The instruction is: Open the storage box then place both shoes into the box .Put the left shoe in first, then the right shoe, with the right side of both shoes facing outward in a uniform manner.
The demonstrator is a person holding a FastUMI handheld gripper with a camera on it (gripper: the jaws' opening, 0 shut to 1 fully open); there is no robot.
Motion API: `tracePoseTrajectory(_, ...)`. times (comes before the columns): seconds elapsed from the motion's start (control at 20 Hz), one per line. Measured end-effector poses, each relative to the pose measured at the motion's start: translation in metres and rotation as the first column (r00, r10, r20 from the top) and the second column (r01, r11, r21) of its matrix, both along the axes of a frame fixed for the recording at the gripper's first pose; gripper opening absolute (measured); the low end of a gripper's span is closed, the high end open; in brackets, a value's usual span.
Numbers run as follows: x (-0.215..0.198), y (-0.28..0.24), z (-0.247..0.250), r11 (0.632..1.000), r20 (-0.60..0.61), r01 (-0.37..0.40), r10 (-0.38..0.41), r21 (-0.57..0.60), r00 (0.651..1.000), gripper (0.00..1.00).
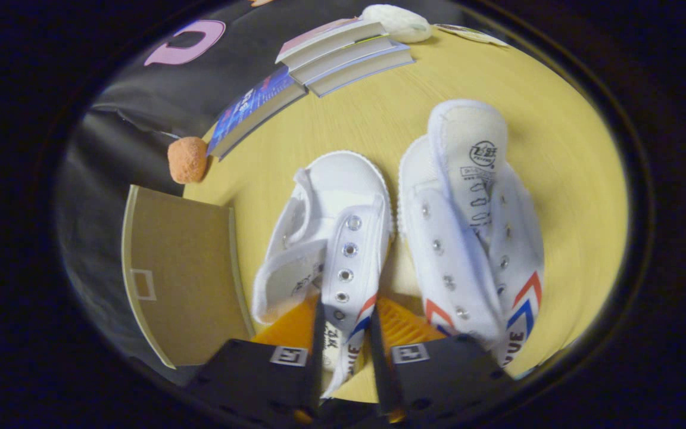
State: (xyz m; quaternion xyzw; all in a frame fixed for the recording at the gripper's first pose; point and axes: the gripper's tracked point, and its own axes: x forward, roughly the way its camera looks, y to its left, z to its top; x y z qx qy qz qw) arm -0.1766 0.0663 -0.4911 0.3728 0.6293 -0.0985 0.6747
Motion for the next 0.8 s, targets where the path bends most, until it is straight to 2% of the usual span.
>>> tracePoseTrajectory(0.1, 0.001, -0.002, 0.000, 1.000, 0.003, 0.002, -0.002, -0.003, 1.000, 0.33)
tracePoseTrajectory(0.15, -0.002, -0.001, -0.002, 1.000, -0.001, 0.001, -0.001, -0.005, 1.000, 0.21)
tracePoseTrajectory(0.2, 0.000, -0.003, -0.002, 0.999, -0.011, 0.054, -0.054, -0.010, 0.998, 0.16)
tracePoseTrajectory(0.3, 0.002, -0.002, 0.000, 0.998, -0.012, 0.068, -0.068, -0.017, 0.998, 0.07)
tracePoseTrajectory(0.5, 0.001, 0.003, 0.005, 0.998, -0.005, 0.058, -0.058, 0.003, 0.998, 0.07)
tracePoseTrajectory(0.8, 0.025, 0.016, 0.045, 0.993, 0.064, 0.095, -0.100, 0.073, 0.993, 0.07)
